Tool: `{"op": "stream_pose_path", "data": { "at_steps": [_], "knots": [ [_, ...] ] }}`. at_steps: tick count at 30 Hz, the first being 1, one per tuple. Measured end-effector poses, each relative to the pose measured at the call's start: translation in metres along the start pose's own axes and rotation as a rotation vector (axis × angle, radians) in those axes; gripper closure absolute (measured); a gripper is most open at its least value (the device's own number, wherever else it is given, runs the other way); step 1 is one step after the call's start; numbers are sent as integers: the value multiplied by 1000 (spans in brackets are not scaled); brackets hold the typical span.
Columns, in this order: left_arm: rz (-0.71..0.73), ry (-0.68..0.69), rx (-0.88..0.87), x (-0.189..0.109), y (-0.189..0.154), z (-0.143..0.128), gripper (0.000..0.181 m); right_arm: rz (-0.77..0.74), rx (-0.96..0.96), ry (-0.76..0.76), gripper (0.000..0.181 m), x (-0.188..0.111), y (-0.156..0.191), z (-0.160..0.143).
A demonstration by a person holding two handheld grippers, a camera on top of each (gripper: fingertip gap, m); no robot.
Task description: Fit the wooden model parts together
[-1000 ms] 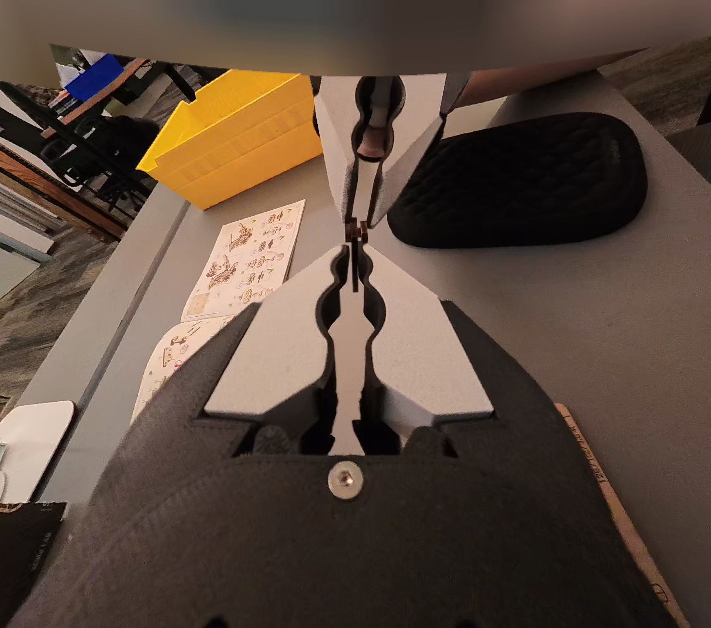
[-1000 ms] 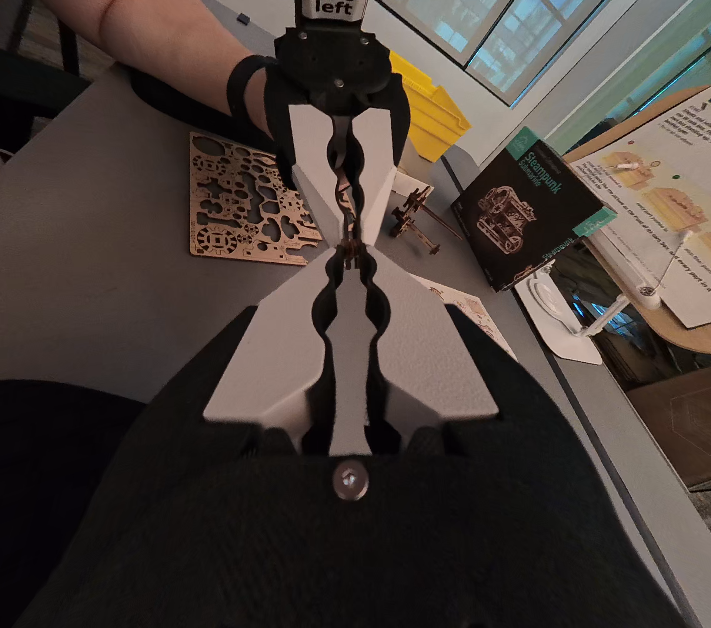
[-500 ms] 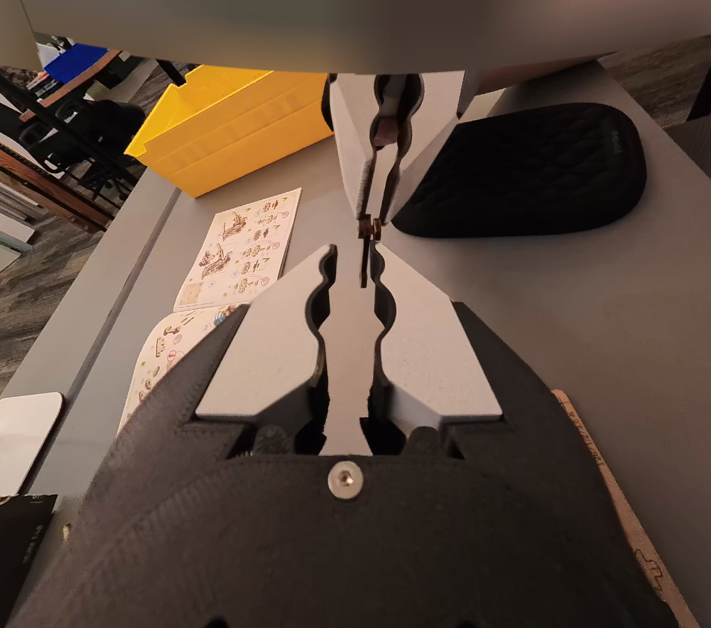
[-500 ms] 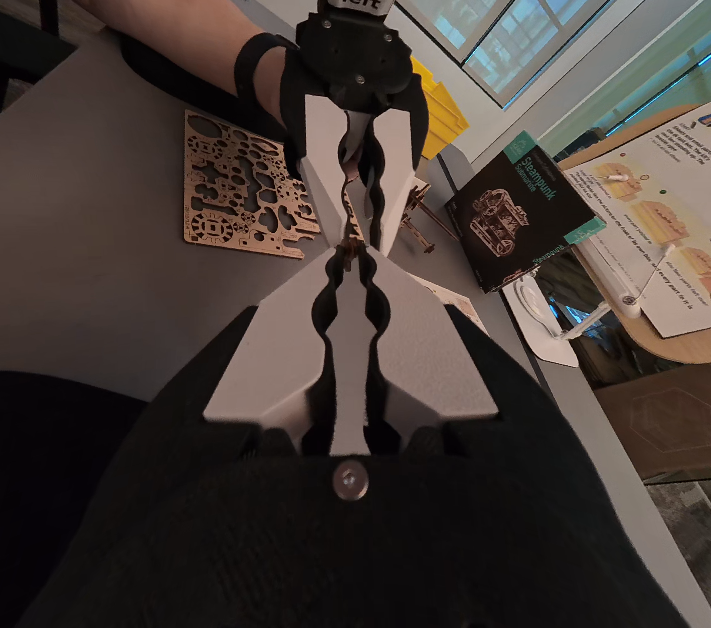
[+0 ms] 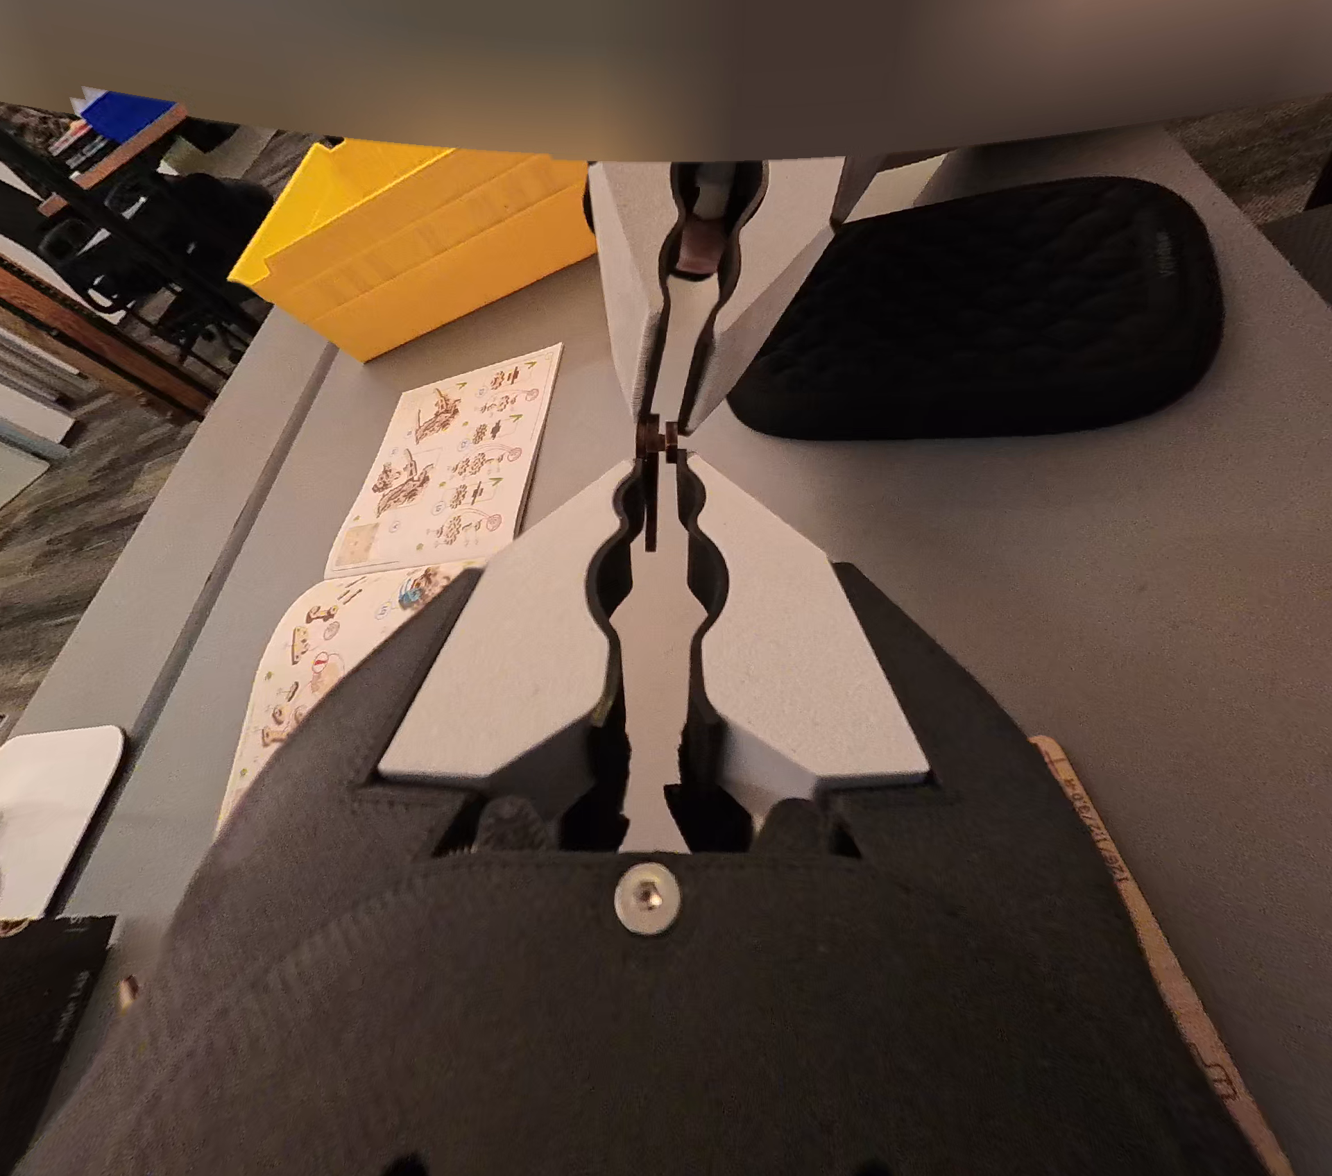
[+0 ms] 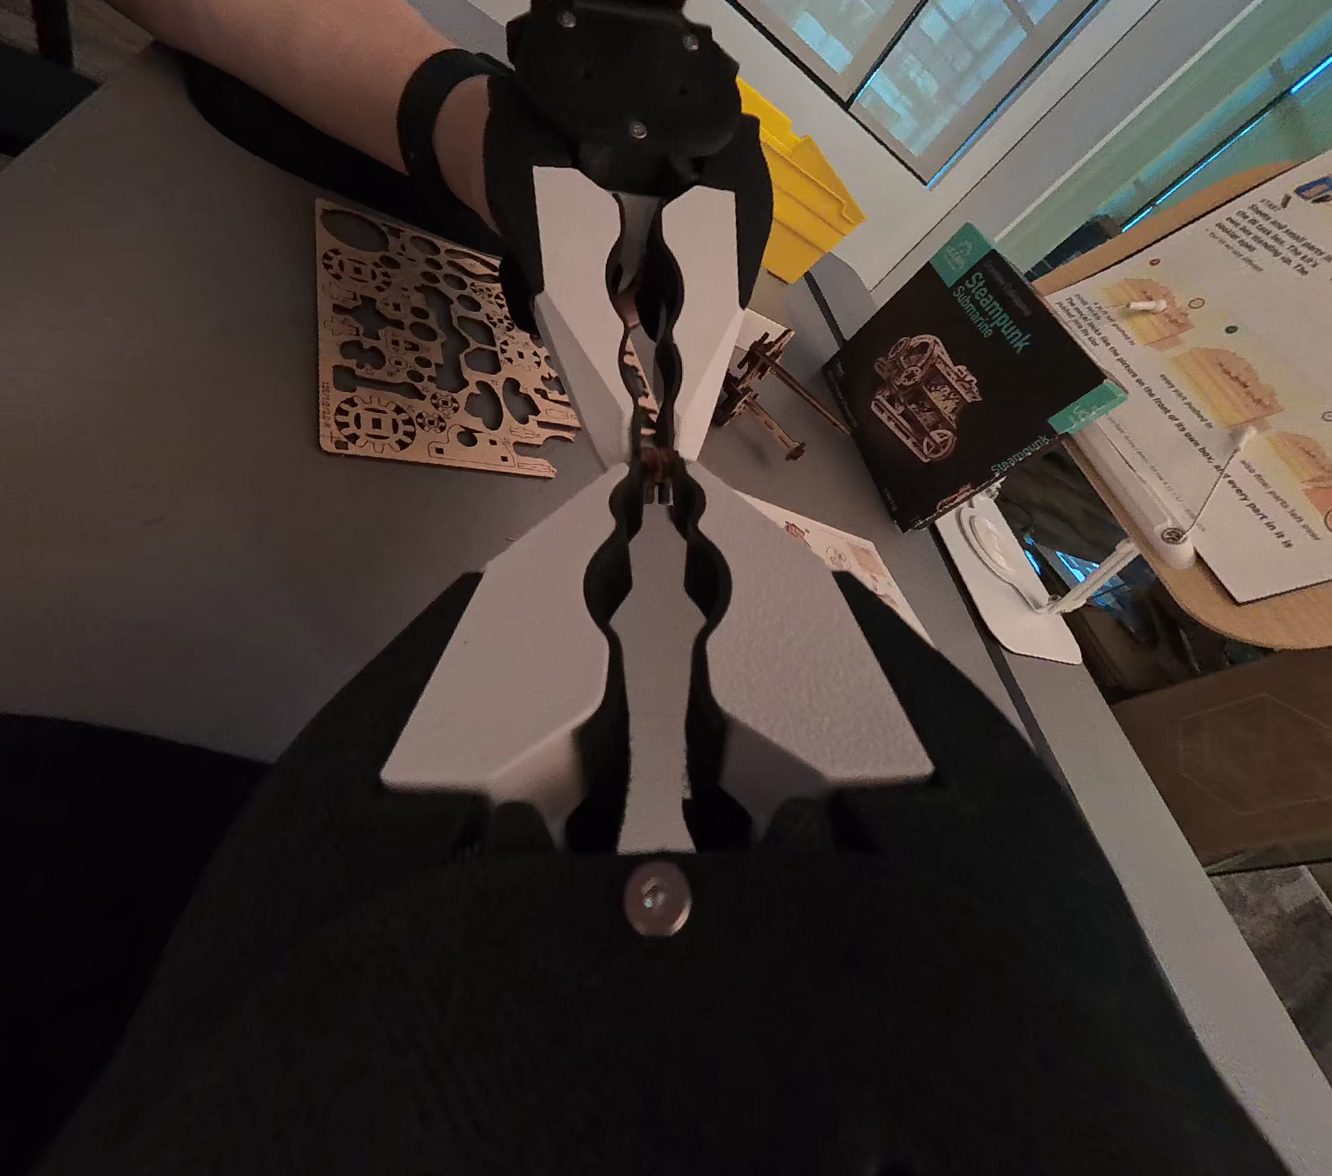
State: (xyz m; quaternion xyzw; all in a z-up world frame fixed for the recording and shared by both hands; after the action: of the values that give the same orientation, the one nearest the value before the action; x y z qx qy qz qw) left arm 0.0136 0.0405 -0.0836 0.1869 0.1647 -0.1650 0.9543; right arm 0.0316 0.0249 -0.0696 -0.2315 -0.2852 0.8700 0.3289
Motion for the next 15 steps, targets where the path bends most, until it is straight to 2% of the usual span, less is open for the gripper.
{"op": "stream_pose_path", "data": {
  "at_steps": [6, 15],
  "knots": [
    [53, 75, 43, 3, 4, -8, 177, -18, -2, 58, 175, 5, 0, -9],
    [12, 156, 66, 6, -3, -14, 177, 82, 88, 91, 176, 5, 8, -14]
  ]
}}
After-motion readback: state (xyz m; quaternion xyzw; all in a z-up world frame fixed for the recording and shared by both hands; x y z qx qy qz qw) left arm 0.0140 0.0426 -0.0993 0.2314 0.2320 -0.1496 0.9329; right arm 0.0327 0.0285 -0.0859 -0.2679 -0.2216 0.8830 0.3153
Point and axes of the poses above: each gripper's, where its closed fingertips meet, x out along the fingers, z out of its top, y = z × x across the jaws, the point moved 2 cm from there along -x, back along the fingers, and after that the axes turned 7 degrees about -x, right-handed, at the moved point
